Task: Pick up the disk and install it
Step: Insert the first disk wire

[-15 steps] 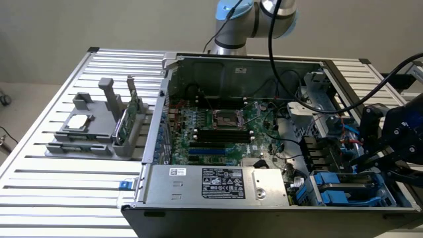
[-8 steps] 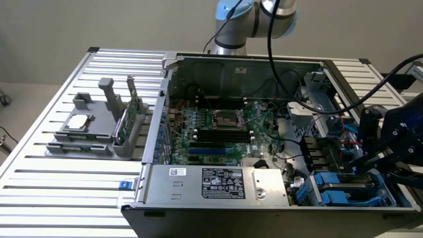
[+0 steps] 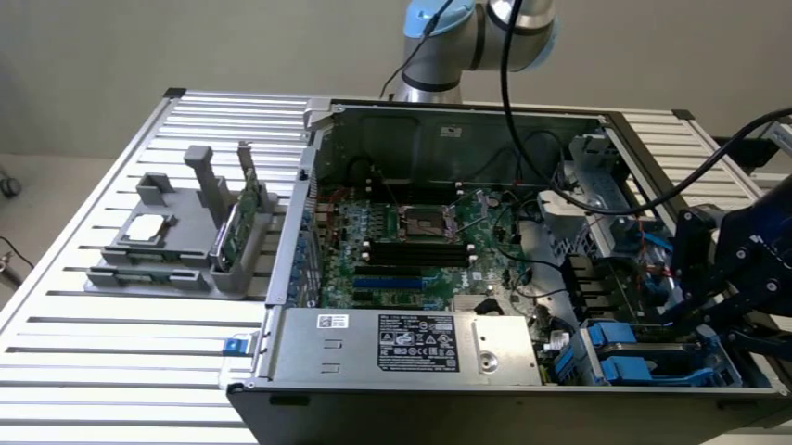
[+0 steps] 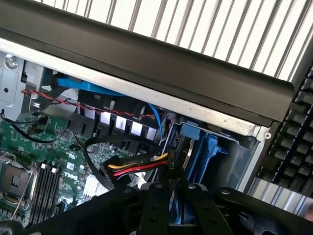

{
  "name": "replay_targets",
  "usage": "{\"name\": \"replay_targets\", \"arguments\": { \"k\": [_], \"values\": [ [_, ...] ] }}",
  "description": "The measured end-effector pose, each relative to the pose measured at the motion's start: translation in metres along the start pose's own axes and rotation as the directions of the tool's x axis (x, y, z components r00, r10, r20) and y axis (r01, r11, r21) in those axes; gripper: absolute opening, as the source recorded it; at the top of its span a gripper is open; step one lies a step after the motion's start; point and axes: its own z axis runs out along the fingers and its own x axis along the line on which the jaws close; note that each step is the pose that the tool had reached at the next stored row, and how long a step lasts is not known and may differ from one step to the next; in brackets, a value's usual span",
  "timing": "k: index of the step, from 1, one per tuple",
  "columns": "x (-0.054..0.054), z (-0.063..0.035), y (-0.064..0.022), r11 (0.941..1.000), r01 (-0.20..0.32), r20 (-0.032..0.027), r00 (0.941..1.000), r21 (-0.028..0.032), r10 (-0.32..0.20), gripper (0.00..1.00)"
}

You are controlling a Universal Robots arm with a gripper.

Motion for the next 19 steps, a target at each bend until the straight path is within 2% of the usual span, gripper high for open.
{"name": "replay_targets", "arguments": {
  "k": [2, 5, 12, 19],
  "values": [
    [0.0001, 0.0001, -0.0002, 1.0, -0.006, 0.012, 0.9999, 0.0041, 0.006, 0.17],
    [0.001, 0.0002, -0.0003, 0.9999, -0.011, 0.019, 0.9998, 0.009, 0.01, 0.17],
    [0.0093, 0.001, 0.0019, 0.9997, -0.018, 0.0238, 0.9996, 0.0158, 0.017, 0.17],
    [0.0095, 0.001, 0.002, 0.9962, -0.087, 0.0181, 0.9961, 0.0139, 0.086, 0.17]
  ]
}}
